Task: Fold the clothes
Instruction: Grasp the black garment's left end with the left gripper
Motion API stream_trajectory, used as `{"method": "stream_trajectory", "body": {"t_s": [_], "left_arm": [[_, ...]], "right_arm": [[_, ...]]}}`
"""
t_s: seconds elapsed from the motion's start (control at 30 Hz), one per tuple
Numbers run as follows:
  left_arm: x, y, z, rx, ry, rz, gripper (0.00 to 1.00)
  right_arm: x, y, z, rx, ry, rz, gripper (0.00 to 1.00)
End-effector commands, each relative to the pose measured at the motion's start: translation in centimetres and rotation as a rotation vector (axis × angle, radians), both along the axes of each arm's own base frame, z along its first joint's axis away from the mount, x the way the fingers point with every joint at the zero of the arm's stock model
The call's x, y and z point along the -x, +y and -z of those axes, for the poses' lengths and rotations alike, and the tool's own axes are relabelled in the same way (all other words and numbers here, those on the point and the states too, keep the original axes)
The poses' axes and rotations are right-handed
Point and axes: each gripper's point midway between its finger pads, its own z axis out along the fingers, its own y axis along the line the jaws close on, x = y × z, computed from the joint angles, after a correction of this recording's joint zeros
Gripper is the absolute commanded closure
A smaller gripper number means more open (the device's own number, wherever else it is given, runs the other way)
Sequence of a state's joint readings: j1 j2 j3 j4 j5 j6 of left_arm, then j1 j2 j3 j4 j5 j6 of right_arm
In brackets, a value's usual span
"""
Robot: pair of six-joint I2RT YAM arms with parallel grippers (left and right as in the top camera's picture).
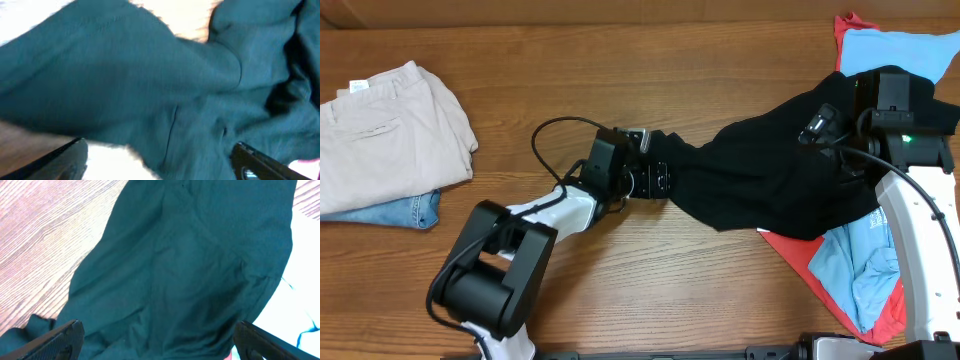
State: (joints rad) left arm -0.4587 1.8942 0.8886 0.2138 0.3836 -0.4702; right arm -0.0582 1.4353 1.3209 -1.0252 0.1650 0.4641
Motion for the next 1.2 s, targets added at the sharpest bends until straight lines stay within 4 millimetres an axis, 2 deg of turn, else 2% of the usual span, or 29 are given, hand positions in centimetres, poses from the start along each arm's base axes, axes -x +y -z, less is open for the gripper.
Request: {"method": "stream_trajectory", "body": {"t_s": [0.0,0.17,0.2,0.23,0.37,0.47,0.57,0.7,0.8,0.9,0.97,1.03,1.1,1.17], "left_arm": [[0.8,-0.7,2.9,0.018,0.1,-0.04,0.19],[0.0,-1.7,2.2,0.055,0.048,-0.037,0.67],[-0.2,-1.8,2.0,0.061,0.037,-0.036,0.79],[-0.4,-1.9,1.8,0.067,0.028,-0.036,0.96],[-1.5,-1.6,0.2,0.087,-0.01,-0.049,0.96],[-2.9,-1.1,-3.5,0.126,-0.085,-0.068,0.96],[-4.2,-0.7,-9.5,0.18,-0.211,-0.07,0.96],[-4.6,0.2,-19.1,0.223,-0.437,-0.061,0.96],[-5.0,2.3,-25.6,0.219,-0.591,-0.131,0.96],[-5.1,4.8,-30.3,0.201,-0.697,-0.2,0.96],[-5.2,6.6,-32.1,0.166,-0.742,-0.239,0.96],[-5.5,8.2,-32.2,0.131,-0.735,-0.28,0.96],[-5.9,9.4,-31.0,0.099,-0.693,-0.303,0.96],[-6.5,11.3,-28.8,0.015,-0.639,-0.35,0.96]], "right_arm": [[-0.3,-0.3,-1.0,0.009,-0.029,0.01,0.0],[-0.2,-0.3,-1.0,0.008,-0.026,0.01,0.0],[-0.2,-0.3,-1.0,0.008,-0.026,0.01,0.0],[-0.2,-0.3,-1.0,0.008,-0.026,0.01,0.0],[-0.2,-0.3,-1.0,0.009,-0.024,0.011,0.0],[0.0,-0.2,-0.9,0.008,-0.017,0.01,0.0],[0.5,-0.2,-0.7,0.008,0.005,0.01,0.0],[1.2,-0.3,-0.3,0.005,0.039,0.014,0.0],[1.4,-0.6,-0.2,0.003,0.046,0.026,0.0],[1.6,-1.1,-0.2,0.003,0.049,0.041,0.0],[1.7,-1.4,0.0,0.008,0.055,0.051,0.0],[1.9,-1.5,0.4,0.008,0.069,0.053,0.0],[2.1,-1.4,1.0,0.007,0.087,0.053,0.0],[2.2,-1.4,1.9,0.005,0.105,0.053,0.0]]}}
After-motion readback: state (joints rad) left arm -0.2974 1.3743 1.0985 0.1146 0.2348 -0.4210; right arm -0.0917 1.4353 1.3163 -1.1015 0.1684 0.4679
